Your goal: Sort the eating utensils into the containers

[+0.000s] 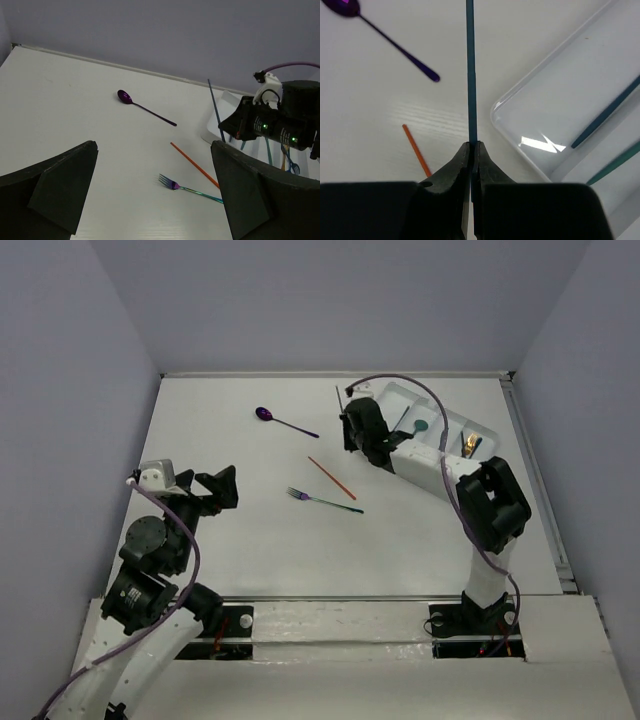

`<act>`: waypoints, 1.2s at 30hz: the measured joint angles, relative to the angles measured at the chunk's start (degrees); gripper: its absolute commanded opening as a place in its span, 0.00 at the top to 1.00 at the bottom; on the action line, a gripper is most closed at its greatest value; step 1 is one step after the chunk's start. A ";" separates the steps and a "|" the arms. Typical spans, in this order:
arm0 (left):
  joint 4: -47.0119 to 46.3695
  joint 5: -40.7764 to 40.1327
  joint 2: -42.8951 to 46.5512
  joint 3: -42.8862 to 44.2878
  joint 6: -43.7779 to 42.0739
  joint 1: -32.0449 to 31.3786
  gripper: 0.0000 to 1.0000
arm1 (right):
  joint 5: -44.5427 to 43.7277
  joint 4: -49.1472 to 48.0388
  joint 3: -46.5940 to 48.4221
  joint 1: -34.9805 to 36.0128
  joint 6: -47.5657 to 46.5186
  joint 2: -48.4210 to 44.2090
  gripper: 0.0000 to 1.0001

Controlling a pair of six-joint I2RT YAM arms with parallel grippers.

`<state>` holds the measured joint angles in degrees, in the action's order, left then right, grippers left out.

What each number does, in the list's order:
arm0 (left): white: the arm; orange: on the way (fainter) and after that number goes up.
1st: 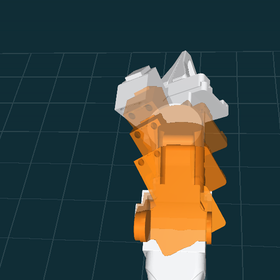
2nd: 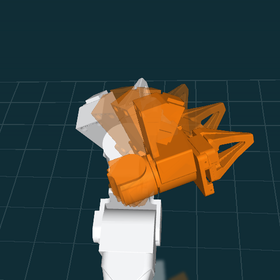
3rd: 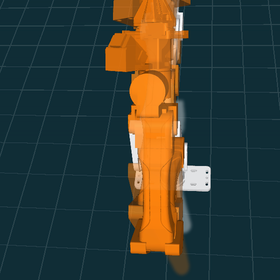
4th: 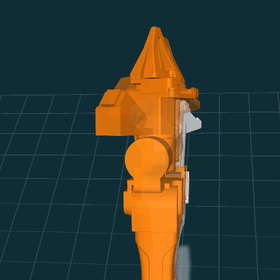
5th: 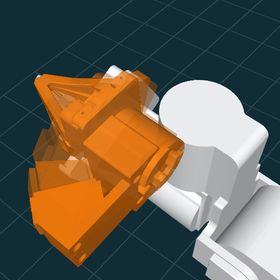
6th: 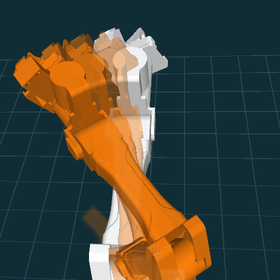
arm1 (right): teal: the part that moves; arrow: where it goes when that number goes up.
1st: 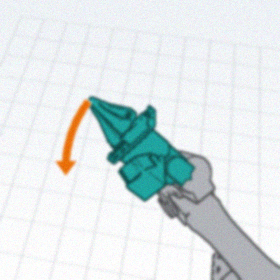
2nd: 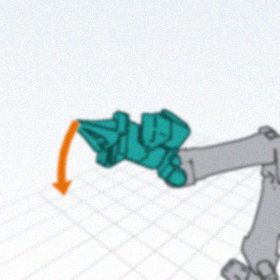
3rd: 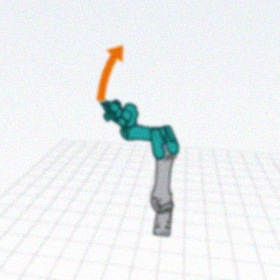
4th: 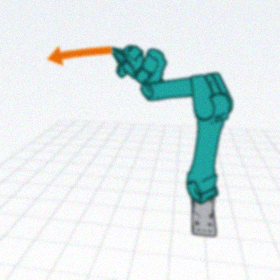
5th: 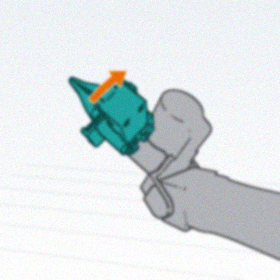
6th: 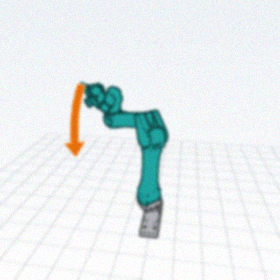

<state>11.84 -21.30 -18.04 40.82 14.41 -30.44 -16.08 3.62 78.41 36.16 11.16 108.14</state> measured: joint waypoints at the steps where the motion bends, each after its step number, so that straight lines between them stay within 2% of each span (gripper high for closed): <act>1: 0.00 0.00 -0.72 0.00 0.00 0.07 0.01 | -1.77 -1.36 0.00 -0.70 2.12 0.00 1.00; 12: 0.00 -0.22 -3.61 0.00 -0.37 0.07 0.01 | -16.09 -8.79 -0.35 -7.76 18.23 1.22 1.00; 20: 0.00 -0.20 -4.17 0.00 -0.44 0.07 0.01 | -17.62 -7.82 3.06 -9.60 26.80 8.72 0.99; 21: 0.00 -0.20 -4.31 0.00 -0.44 0.07 0.01 | -17.62 -7.52 3.17 -9.66 27.54 9.14 0.95; 22: 0.00 -0.22 -4.35 0.00 -0.44 0.07 0.01 | -17.62 -7.26 3.19 -9.97 28.39 9.51 0.84; 24: 0.00 -0.22 -4.39 0.00 -0.46 0.07 0.01 | -17.59 -6.88 3.19 -10.29 29.49 9.66 0.76; 26: 0.00 -0.22 -4.39 0.00 -0.46 0.07 0.01 | -17.57 -6.86 3.19 -10.34 30.23 9.66 0.57; 27: 0.00 -0.22 -4.39 0.00 -0.46 0.09 0.01 | -17.35 -6.99 3.19 -10.67 30.29 9.66 0.51; 36: 0.00 -0.17 -4.39 0.00 -0.46 0.09 0.01 | -11.69 -8.15 0.44 -10.97 23.96 6.88 0.52</act>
<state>11.84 -21.47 -22.44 40.82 13.96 -30.35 -27.77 -4.54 78.85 25.19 35.11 115.02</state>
